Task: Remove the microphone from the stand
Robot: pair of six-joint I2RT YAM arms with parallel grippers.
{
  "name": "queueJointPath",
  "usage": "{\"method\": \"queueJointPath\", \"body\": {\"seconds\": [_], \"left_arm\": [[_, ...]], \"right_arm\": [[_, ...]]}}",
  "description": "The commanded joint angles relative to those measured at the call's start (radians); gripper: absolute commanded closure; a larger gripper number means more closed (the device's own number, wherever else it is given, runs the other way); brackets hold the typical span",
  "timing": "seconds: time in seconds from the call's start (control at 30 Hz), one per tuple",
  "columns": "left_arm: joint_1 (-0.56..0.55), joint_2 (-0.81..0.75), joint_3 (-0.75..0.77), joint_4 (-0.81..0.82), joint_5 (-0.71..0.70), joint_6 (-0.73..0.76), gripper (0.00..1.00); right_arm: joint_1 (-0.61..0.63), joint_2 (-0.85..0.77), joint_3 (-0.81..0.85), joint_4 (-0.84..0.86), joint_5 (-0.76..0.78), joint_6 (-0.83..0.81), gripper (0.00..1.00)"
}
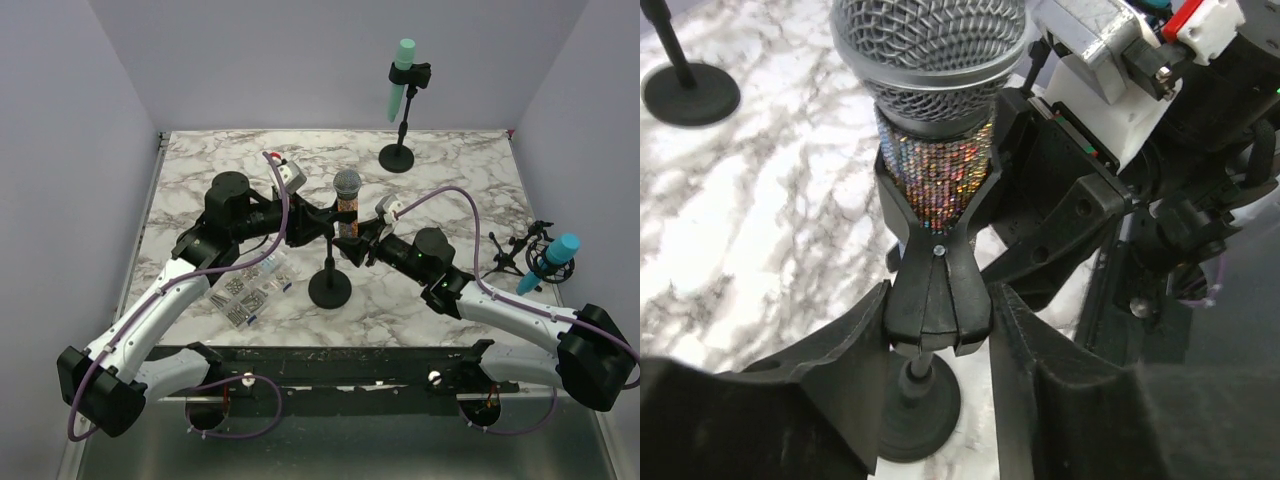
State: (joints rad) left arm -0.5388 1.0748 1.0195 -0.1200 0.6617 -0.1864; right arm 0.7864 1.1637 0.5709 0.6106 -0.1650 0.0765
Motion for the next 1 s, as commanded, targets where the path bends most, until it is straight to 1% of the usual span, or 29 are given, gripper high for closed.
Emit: {"method": "queueJointPath", "body": {"seconds": [0.0,0.03,0.07,0.2,0.33,0.4,0.7,0.77,0.97], "left_arm": [[-0.006,0.013,0.042,-0.022,-0.021,0.012,0.86],[-0.006,0.012,0.042,-0.026,-0.028,0.016,0.97],[-0.006,0.009,0.040,-0.026,-0.038,0.017,1.00],[-0.006,0.002,0.031,-0.029,-0.050,0.024,1.00],[-0.007,-0.004,0.022,-0.028,-0.060,0.025,1.00],[-0.007,-0.004,0.020,-0.030,-0.063,0.028,1.00],[-0.019,-0.016,0.008,-0.021,-0.059,0.031,1.00],[-0.022,-0.021,0.005,-0.023,-0.064,0.034,1.00],[-0.028,-0.022,0.009,-0.035,-0.068,0.041,1.00]], "right_arm": [[0.013,-0.021,-0.003,0.031,0.010,0.008,0.99],[0.013,-0.023,-0.004,0.031,0.016,0.008,0.99],[0.013,-0.025,-0.006,0.032,0.023,0.010,0.99],[0.013,-0.040,-0.019,0.043,0.079,0.020,0.99],[0.013,-0.067,-0.040,0.072,0.205,0.045,0.99],[0.013,-0.086,-0.048,0.089,0.241,0.048,0.99],[0.013,-0.089,-0.022,0.077,0.280,0.037,0.99],[0.014,-0.098,-0.025,0.063,0.363,0.055,0.99],[0.013,-0.138,-0.058,-0.001,0.749,0.117,0.99]]}}
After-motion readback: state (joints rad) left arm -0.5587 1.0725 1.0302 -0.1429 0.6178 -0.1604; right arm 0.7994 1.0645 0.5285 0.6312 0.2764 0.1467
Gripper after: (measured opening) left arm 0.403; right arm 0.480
